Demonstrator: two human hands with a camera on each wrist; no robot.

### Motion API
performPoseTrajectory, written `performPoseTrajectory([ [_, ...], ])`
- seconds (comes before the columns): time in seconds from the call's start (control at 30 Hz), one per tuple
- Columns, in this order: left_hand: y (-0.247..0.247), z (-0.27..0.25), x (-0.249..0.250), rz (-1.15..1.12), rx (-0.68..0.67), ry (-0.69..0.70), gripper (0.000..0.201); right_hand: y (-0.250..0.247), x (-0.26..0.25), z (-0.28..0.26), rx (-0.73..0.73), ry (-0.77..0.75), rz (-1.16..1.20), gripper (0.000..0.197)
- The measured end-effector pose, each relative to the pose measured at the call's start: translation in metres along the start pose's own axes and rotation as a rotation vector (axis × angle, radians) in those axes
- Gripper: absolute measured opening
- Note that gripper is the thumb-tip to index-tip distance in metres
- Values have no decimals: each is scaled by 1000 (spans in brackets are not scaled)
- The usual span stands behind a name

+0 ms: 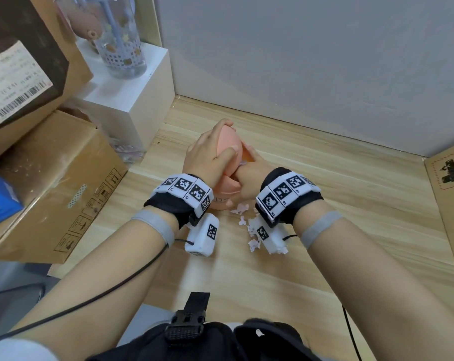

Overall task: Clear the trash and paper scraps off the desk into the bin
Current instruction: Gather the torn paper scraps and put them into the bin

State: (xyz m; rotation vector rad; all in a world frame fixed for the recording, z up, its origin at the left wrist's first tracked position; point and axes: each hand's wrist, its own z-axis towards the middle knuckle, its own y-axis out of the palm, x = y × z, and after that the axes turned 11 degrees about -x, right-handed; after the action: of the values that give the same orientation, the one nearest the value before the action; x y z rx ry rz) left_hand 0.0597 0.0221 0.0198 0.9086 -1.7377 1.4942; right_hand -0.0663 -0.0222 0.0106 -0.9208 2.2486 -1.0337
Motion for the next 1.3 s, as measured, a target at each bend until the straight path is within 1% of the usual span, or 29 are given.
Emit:
performPoseTrajectory([
  [0.03,0,0,0,-5,0,0,56,-1,2,-3,17,-21,47,40],
  [0.1,-1,0,1,-12,5,5,57,-7,7,-18,80,-41,243,19],
  [0.13,-1,-1,2,-16,9,5,57,-9,10,-27,159,-45,325,18],
  [0.2,-1,-1,2,-24,19,4,57,-14,16,-42,390,-67,437,20],
  [0.23,0,-1,2,-27,21,5,57,-16,19,-47,465,-83,472,20],
  [0.27,0,-1,2,-28,23,5,57,-17,20,-49,480,-90,480,20],
  [0.3,0,-1,3,-31,25,4,58,-17,20,-48,425,-82,457,23],
  [0.33,0,-1,3,-33,28,4,58,-17,17,-46,315,-60,385,28],
  [0.4,1,-1,4,-34,31,10,58,-11,10,-39,83,-10,147,36],
  [0.43,1,-1,4,-35,30,12,58,-7,6,-34,27,-2,54,37],
  [0.47,1,-1,3,-35,30,13,57,-3,4,-30,15,0,17,35],
  [0.5,2,-1,2,-35,30,18,56,0,3,-28,38,-2,41,32],
  [0.53,2,-1,1,-34,33,24,56,3,4,-29,91,-14,115,28],
  [0.57,2,-1,0,-31,37,31,57,6,7,-30,178,-41,225,25],
  [0.63,2,0,-1,-29,42,41,62,12,20,-38,412,-100,452,23],
  [0.67,3,0,-2,-30,50,44,64,16,28,-43,517,-94,554,23],
  [0.7,5,1,-3,-29,65,47,64,22,38,-47,591,-48,645,25],
  [0.73,6,0,-3,-25,85,48,64,29,48,-51,629,38,719,29],
  [0.77,7,1,-3,-21,108,52,63,39,58,-54,637,153,777,33],
  [0.83,9,1,-3,-14,137,59,62,66,76,-58,575,383,906,47],
  [0.9,10,2,-3,-6,148,64,62,97,89,-58,447,543,1050,65],
  [0.97,10,2,-3,-5,157,72,62,123,92,-50,305,622,1094,80],
  [1.03,10,2,-3,-4,163,80,63,136,86,-37,215,648,1033,87],
  [1.1,11,3,-4,2,169,83,62,137,73,-23,199,606,992,89],
  [1.17,11,4,-6,8,175,87,61,133,58,-13,199,489,976,88],
  [1.2,12,3,-6,11,177,89,60,133,51,-10,177,424,932,88],
  [1.23,12,4,-7,14,178,90,60,132,44,-8,137,366,850,90],
  [1.3,12,4,-7,18,178,91,60,133,36,-9,39,276,612,95],
])
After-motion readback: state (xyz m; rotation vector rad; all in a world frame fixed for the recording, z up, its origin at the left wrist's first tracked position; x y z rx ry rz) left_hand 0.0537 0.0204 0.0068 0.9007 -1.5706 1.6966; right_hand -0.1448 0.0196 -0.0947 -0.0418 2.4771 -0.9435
